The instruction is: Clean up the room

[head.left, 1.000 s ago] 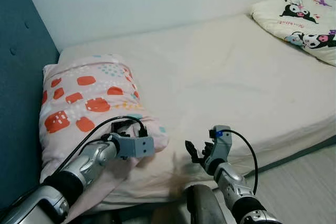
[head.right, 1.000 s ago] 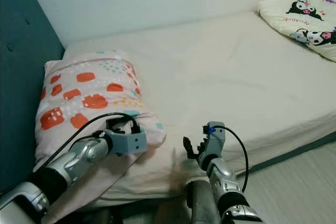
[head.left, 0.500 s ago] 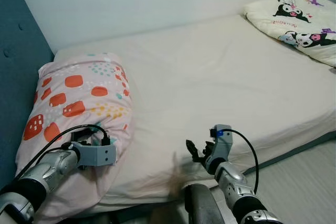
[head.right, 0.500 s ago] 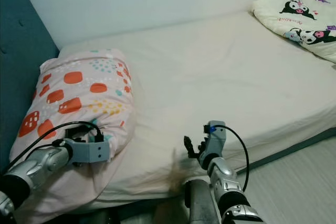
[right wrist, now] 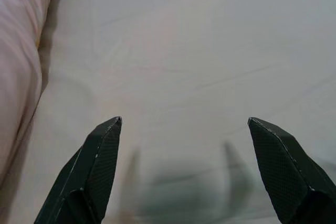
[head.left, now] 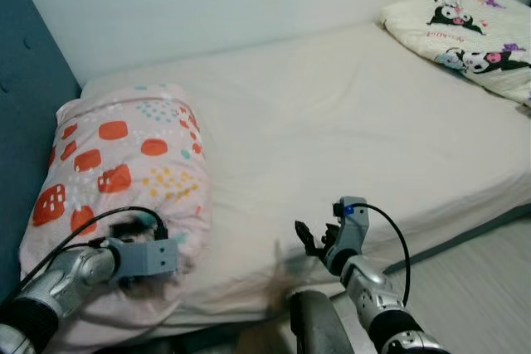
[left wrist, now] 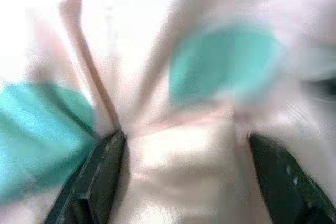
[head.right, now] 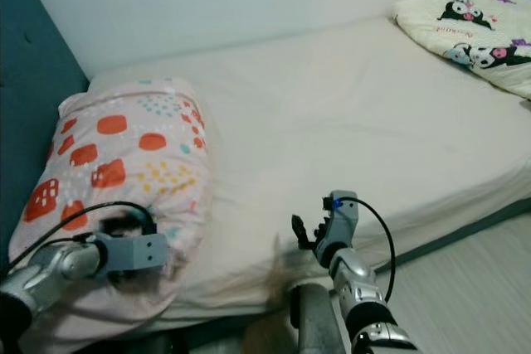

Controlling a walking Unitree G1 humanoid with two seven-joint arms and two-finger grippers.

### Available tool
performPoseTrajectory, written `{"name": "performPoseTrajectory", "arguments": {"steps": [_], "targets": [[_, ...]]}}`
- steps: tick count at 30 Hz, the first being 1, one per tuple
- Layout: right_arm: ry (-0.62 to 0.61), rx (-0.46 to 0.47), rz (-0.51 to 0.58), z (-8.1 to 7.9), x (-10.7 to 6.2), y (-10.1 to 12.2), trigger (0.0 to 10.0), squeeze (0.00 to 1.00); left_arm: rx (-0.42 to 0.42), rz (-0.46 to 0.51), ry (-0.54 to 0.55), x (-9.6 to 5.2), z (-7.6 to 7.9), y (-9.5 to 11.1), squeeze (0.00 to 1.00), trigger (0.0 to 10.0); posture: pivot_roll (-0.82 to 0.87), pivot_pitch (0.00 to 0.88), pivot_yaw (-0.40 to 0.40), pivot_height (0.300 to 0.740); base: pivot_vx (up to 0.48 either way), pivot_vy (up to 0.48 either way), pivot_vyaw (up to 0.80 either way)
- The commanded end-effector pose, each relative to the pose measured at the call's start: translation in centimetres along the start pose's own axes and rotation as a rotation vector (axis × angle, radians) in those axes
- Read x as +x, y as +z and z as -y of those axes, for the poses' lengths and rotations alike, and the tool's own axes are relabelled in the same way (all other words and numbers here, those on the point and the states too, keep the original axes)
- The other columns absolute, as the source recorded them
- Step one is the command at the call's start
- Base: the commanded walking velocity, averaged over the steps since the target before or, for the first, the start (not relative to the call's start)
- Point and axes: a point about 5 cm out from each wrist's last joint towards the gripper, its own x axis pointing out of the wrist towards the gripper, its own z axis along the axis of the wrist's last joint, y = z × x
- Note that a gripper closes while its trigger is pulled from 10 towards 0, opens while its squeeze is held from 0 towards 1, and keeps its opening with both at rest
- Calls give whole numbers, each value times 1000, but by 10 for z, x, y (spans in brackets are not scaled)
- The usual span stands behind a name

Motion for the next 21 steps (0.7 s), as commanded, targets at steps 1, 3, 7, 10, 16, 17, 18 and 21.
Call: {"name": "performPoseTrajectory", "arguments": {"steps": [1, 3, 7, 10, 16, 17, 18, 21], "targets": [[8, 17, -19, -3, 1, -3, 10000, 0, -33, -31, -68, -14, 1, -10, 0, 10000, -114, 118, -17, 595, 0, 0, 0], [9, 15, -21, -2, 1, -3, 10000, 0, -45, -11, -118, -22, 2, -7, 0, 10000, -113, 116, -18, 595, 0, 0, 0], [13, 11, -22, -3, 2, -2, 10000, 0, -84, 49, -266, -47, 9, 3, 0, 10000, -107, 111, -20, 595, 0, 0, 0], [17, 10, -22, -4, 3, -1, 10000, 0, -93, 115, -334, -58, 13, 14, 0, 10000, -99, 104, -21, 595, 0, 0, 0], [34, 14, -15, -10, 6, 2, 10000, 0, -195, 544, -385, -86, 6, 69, 0, 10000, -96, 93, -19, 595, 0, 0, 0], [35, 14, -13, -10, 6, 3, 10000, 0, -223, 613, -341, -89, -3, 74, 0, 10000, -97, 92, -16, 595, 0, 0, 0], [35, 14, -13, -10, 6, 3, 10000, 0, -223, 613, -341, -89, -3, 74, 0, 10000, -97, 92, -16, 595, 0, 0, 0], [36, 18, -10, -10, 6, 3, 10000, 0, -273, 710, -248, -92, -18, 80, 0, 10000, -98, 91, -15, 595, 0, 0, 0]]}}
